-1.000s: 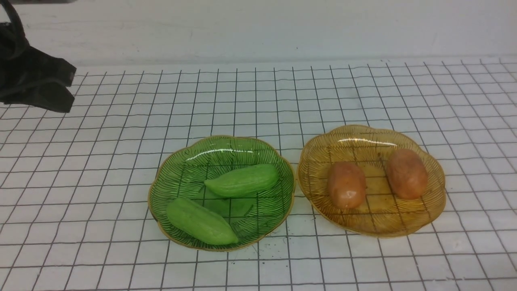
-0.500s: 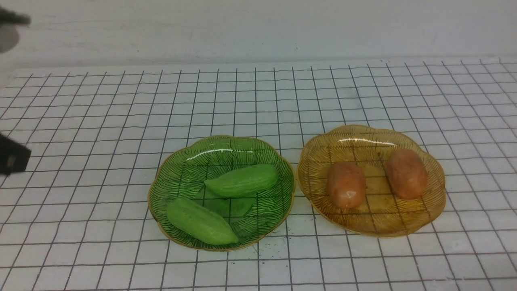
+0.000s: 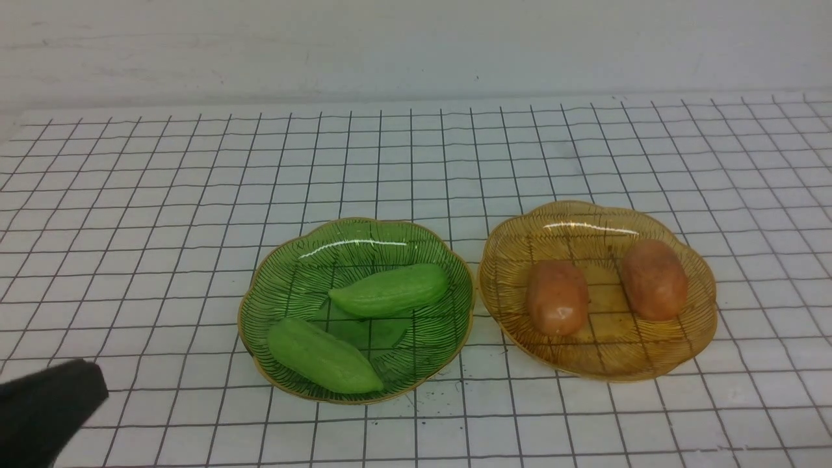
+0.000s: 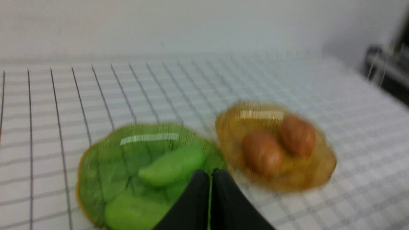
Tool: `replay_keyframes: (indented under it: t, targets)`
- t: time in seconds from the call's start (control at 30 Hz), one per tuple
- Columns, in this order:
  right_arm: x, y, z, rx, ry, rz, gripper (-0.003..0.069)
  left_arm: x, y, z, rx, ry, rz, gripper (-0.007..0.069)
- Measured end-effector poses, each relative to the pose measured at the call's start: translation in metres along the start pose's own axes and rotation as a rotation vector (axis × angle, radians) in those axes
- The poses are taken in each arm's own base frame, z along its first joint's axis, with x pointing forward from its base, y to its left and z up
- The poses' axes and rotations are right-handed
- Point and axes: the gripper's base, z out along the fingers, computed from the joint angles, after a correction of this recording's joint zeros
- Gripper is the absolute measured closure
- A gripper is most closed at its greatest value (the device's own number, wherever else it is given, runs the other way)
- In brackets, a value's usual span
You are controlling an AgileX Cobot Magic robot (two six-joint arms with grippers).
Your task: Put different types of vegetables on the plate.
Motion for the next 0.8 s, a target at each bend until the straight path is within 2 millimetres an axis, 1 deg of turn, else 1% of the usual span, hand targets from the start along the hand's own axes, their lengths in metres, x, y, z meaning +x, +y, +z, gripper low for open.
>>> replay_keyframes:
  t: [0.03, 0.13, 0.23, 0.37, 0.4, 0.43, 0.57, 0.77, 0.8]
  targets:
    - [0.000, 0.000, 0.000, 0.000, 0.000, 0.000, 0.0674, 0.000, 0.000, 0.000, 0.006, -0.016, -0.015, 0.0628]
    - [0.000, 0.000, 0.000, 0.000, 0.000, 0.000, 0.0674, 0.008, 0.002, -0.005, 0.005, -0.168, -0.126, 0.0628]
    - [0.000, 0.000, 0.000, 0.000, 0.000, 0.000, 0.0674, 0.012, 0.003, -0.006, 0.013, -0.218, -0.171, 0.0628]
    - [0.000, 0.000, 0.000, 0.000, 0.000, 0.000, 0.0674, 0.011, 0.006, -0.008, -0.031, -0.249, -0.085, 0.0628]
    - [0.000, 0.000, 0.000, 0.000, 0.000, 0.000, 0.0674, 0.011, 0.008, -0.008, -0.061, -0.244, -0.003, 0.0628]
    - [0.000, 0.000, 0.000, 0.000, 0.000, 0.000, 0.0674, 0.011, 0.009, -0.008, -0.073, -0.238, 0.035, 0.0628]
    - [0.000, 0.000, 0.000, 0.000, 0.000, 0.000, 0.0674, 0.013, 0.009, -0.008, -0.091, -0.233, 0.111, 0.0628]
    - [0.000, 0.000, 0.000, 0.000, 0.000, -0.001, 0.0674, 0.031, 0.013, -0.015, -0.143, -0.212, 0.250, 0.0628]
    - [0.000, 0.000, 0.000, 0.000, 0.000, -0.001, 0.0674, 0.037, 0.015, -0.015, -0.152, -0.193, 0.269, 0.0628]
